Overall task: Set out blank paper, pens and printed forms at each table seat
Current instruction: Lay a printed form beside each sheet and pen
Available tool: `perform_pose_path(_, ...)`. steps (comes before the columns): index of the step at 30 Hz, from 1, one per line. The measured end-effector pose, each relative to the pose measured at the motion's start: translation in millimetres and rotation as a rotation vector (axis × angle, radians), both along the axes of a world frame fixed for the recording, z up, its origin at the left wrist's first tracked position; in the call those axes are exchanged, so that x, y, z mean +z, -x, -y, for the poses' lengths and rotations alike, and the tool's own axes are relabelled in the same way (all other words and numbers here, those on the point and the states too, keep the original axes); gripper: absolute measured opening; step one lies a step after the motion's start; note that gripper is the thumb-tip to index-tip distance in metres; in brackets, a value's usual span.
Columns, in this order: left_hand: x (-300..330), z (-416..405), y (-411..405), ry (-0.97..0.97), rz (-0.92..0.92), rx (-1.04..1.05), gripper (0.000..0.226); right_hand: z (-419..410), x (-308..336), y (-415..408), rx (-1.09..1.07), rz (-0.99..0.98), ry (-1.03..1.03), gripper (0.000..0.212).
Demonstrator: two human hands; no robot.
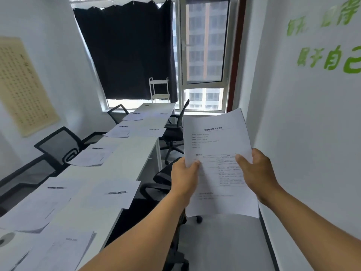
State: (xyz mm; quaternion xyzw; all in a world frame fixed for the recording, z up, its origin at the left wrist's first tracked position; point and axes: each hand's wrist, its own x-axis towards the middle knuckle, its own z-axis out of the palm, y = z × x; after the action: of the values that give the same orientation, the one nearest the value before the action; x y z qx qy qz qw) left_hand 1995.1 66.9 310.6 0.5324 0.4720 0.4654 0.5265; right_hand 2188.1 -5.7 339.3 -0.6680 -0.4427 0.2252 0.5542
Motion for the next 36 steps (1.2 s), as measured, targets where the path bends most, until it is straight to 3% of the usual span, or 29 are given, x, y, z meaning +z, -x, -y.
perform_pose_path(14,-7.9,-184.1,14.2,0.045,-0.080,0.340,0.014,-257.1,-13.9,-2.4,0.325,-0.003,0.035,0.012)
perform_pose_path(24,-29.5,-282.6,16.3,0.108,-0.102,0.746,0.013,-430.7,-40.1,12.4,0.756,-0.013,0.080,0.012)
perform_pose_path(29,-39.7,-303.2,12.7,0.182,-0.090,0.941,0.010,-485.4,-47.7,24.2,0.941,0.021,0.146,0.020)
perform_pose_path(36,-68.8,-311.5,37.1,0.265,-0.098,1.069,0.017,-525.3,-82.5,72.1,1.102,0.014,0.264,0.011)
